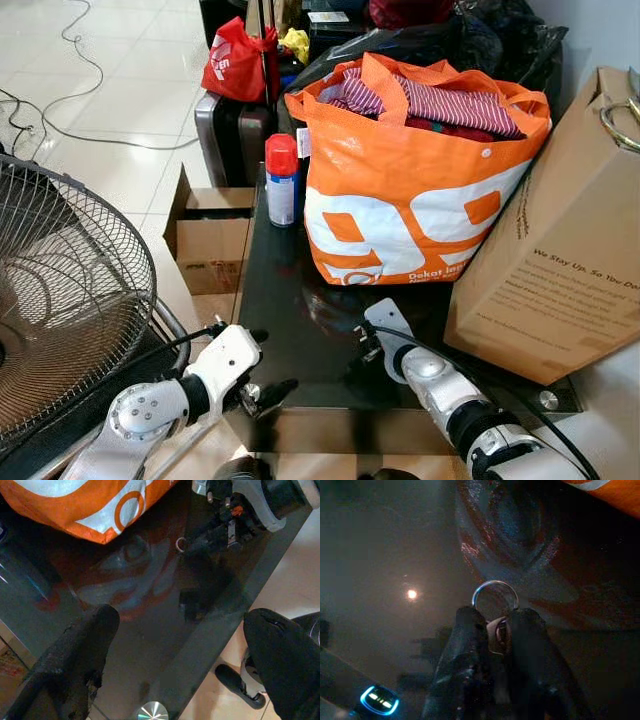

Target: Hang keys on a hook

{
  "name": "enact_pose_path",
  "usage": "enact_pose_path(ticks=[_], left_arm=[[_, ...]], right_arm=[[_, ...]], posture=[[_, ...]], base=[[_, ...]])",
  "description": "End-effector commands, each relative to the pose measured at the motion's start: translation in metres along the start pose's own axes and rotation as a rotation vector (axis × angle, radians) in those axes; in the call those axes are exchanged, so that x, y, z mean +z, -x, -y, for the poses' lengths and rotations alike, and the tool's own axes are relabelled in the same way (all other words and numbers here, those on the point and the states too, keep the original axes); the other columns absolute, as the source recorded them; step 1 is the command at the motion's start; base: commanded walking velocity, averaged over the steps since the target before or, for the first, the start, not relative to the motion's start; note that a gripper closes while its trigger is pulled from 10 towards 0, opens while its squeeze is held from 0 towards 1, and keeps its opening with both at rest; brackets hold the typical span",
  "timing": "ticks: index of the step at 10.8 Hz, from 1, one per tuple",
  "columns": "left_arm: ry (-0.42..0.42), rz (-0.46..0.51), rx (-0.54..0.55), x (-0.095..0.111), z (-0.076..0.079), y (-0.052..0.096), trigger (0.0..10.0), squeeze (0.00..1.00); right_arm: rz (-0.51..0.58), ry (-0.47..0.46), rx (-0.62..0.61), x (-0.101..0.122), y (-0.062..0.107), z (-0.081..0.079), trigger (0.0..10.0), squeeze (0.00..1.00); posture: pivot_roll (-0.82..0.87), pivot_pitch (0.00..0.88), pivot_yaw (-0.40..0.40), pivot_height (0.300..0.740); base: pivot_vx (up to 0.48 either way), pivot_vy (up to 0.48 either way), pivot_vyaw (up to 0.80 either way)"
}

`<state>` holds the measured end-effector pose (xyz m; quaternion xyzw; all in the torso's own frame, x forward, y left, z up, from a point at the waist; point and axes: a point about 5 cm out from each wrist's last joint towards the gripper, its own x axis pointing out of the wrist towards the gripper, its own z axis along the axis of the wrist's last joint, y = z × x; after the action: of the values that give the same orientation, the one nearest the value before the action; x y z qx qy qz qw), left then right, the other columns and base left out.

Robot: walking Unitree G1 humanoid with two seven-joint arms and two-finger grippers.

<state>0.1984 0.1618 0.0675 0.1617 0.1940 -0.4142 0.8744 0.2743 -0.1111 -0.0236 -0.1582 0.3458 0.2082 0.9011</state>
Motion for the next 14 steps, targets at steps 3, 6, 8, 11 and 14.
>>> enact_pose_path(ticks=[3,6,8,11,14], left_arm=[[-0.003,-0.01,-0.002,-0.008,-0.002,-0.004,10.0,0.0],[-0.003,-0.013,-0.003,-0.019,-0.002,-0.013,10.0,0.0],[-0.003,-0.007,0.003,-0.022,-0.001,-0.018,10.0,0.0],[-0.011,0.021,0.008,-0.019,-0.001,-0.017,10.0,0.0],[-0.034,0.059,0.021,-0.004,-0.006,-0.017,10.0,0.0]], right_arm=[[-0.134,-0.029,0.004,-0.033,0.004,0.0,0.0,0.0],[-0.075,-0.073,0.011,-0.027,0.005,0.003,0.0,0.0],[0.0,-0.131,-0.003,-0.022,0.008,0.013,0.0,0.0],[0.116,-0.193,0.03,-0.022,0.021,0.028,0.0,0.0],[0.256,-0.265,0.165,-0.016,0.042,0.031,0.0,0.0]], posture=[[-0.02,0.111,-0.03,0.74],[-0.02,0.1,-0.029,0.74],[-0.02,0.093,-0.032,0.74],[-0.02,0.084,-0.027,0.74],[-0.03,0.055,-0.028,0.74]], base=[[0.0,0.0,0.0],[0.0,0.0,0.0],[0.0,0.0,0.0],[0.0,0.0,0.0],[0.0,0.0,0.0]])
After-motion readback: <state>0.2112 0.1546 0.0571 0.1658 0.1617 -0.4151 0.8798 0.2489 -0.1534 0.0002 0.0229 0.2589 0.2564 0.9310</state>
